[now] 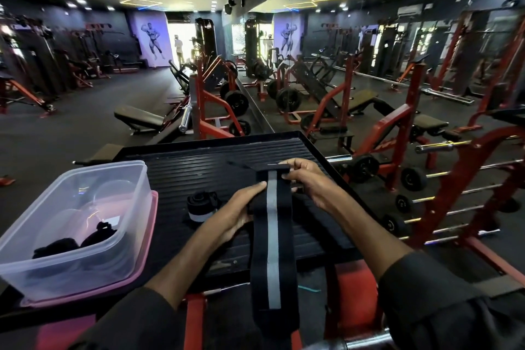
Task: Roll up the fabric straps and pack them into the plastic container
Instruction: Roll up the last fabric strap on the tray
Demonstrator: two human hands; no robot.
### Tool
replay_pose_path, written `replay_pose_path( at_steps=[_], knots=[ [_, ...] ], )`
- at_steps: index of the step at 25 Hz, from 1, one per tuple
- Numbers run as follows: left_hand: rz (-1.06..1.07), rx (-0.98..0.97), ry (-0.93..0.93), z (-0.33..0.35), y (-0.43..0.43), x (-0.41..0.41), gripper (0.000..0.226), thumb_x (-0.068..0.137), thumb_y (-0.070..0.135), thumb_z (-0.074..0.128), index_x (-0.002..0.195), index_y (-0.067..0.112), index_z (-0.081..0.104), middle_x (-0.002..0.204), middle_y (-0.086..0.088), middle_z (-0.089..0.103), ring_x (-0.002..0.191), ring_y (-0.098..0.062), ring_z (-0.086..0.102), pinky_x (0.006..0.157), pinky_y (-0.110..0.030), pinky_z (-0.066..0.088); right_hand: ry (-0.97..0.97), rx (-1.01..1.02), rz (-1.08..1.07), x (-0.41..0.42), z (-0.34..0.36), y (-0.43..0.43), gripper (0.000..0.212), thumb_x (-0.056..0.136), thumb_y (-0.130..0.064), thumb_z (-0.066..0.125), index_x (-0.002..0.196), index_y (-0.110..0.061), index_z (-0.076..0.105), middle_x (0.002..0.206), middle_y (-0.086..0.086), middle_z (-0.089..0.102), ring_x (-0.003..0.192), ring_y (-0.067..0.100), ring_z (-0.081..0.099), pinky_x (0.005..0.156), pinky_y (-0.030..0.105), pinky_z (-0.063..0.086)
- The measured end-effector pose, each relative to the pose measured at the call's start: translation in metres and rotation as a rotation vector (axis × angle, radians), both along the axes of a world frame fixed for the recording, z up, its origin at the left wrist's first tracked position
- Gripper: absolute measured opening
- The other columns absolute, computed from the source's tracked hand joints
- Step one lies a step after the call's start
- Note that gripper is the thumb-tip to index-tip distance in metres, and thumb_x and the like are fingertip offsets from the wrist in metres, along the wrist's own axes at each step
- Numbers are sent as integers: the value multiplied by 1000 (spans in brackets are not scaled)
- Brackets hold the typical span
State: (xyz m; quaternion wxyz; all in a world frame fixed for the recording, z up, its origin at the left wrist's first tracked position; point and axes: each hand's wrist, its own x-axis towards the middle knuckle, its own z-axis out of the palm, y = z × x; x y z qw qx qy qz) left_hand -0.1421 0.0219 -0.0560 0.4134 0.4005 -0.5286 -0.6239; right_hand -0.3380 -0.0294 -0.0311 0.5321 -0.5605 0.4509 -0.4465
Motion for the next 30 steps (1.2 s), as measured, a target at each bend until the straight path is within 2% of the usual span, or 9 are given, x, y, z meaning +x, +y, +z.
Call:
replay_pose_path(
  at_steps=[3, 6, 10, 14, 17, 19, 21, 26, 30],
  knots=[
    [143, -2, -11, -9, -19, -4, 32, 99, 36, 59, 122, 16, 70, 119, -6, 74, 119, -26, 65, 103, -44, 51, 119, -83, 8, -3, -5, -3, 25, 91, 5, 61, 100, -17, 69, 91, 0, 70, 74, 6, 61, 59, 19, 43],
    [273, -95, -30, -12, -31, -15, 23, 98, 28, 63, 116, 15, 71, 110, -5, 77, 110, -24, 70, 87, -29, 57, 122, -82, 21, -3, -8, -5, 30, 90, 13, 59, 112, -5, 67, 91, 6, 67, 80, 12, 61, 61, 14, 48],
    [384, -76, -34, -28, -48, -18, 25, 92, 31, 70, 103, 9, 75, 100, -12, 78, 100, -33, 73, 90, -46, 59, 157, 14, 207, -16, 0, -9, 49, 86, 15, 66, 132, -3, 61, 111, 11, 67, 101, 20, 65, 80, 19, 56],
    [368, -92, -40, -34, -57, -17, 17, 96, 20, 64, 96, 5, 74, 100, -18, 77, 92, -31, 73, 85, -41, 58, 29, 21, 125, -11, -8, -20, 39, 88, 8, 68, 125, -4, 66, 112, 6, 70, 94, 11, 68, 77, 17, 55],
    [325, -109, -69, -38, -60, -13, 25, 97, 20, 62, 93, -3, 71, 91, -16, 76, 81, -30, 70, 75, -36, 56, -45, 83, 101, -5, -17, -31, 30, 88, 1, 70, 113, -13, 74, 100, 3, 73, 87, 12, 63, 83, 26, 49],
    [312, -111, -90, -40, -62, -11, 31, 98, 21, 61, 95, -9, 67, 90, -18, 73, 80, -28, 67, 72, -33, 54, -141, 146, 92, -3, -18, -37, 25, 88, -2, 70, 109, -14, 76, 97, 4, 76, 88, 15, 64, 79, 25, 50],
    [306, -126, -76, -39, -61, -12, 24, 99, 19, 61, 95, -4, 70, 92, -17, 75, 82, -26, 69, 73, -31, 55, -217, 207, 98, -1, -17, -39, 22, 89, -7, 69, 109, -14, 76, 106, 8, 77, 92, 18, 70, 74, 28, 54],
    [284, -144, -50, -44, -66, -10, 26, 95, 22, 64, 103, 0, 74, 103, -20, 76, 100, -37, 73, 90, -44, 56, 165, 41, 101, -1, -26, -44, 23, 94, -27, 70, 113, -16, 74, 101, -6, 75, 96, 15, 62, 73, 31, 40],
    [319, -112, -97, -47, -70, -10, 34, 86, 34, 69, 98, 3, 75, 99, -17, 78, 97, -39, 73, 93, -56, 56, 172, 80, 140, -8, -29, -46, 28, 91, -29, 73, 118, -21, 72, 102, -4, 70, 94, 14, 57, 78, 32, 44]
  ],
)
